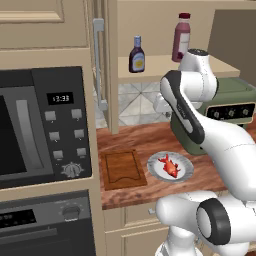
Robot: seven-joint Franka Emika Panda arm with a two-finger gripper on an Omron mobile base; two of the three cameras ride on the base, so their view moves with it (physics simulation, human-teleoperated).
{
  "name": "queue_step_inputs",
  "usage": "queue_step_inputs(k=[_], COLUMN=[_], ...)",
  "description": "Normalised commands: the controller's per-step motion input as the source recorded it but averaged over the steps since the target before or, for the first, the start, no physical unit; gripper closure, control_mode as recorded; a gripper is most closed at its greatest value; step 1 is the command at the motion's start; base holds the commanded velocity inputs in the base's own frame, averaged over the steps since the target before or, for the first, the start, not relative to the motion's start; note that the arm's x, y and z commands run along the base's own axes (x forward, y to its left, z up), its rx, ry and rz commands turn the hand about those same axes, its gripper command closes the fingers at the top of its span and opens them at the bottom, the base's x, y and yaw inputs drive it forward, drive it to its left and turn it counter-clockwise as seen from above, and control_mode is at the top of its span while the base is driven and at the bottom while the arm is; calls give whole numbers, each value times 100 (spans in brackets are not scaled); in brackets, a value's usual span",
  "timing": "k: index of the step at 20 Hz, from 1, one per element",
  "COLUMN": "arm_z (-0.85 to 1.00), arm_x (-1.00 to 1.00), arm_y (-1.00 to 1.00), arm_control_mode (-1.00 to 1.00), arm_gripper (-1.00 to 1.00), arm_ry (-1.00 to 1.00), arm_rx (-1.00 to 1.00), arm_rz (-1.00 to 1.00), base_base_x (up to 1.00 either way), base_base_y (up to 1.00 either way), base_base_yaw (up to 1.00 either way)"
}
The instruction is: Pick the fish from the plate and place it on the cutting board. Then pick the condiment bottle from the cabinet and place it next to the cutting board.
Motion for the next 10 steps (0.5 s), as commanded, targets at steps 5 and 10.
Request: queue_step_inputs(k=[5, 10], arm_z=[-3, -15], arm_x=[0, 0], arm_y=[-1, 0], arm_control_mode=[-100, -100], arm_gripper=[-100, -100], arm_ry=[1, 5], arm_rx=[0, -4], arm_rz=[0, 0], base_base_x=[0, 0], base_base_y=[0, 0], base_base_yaw=[0, 0])
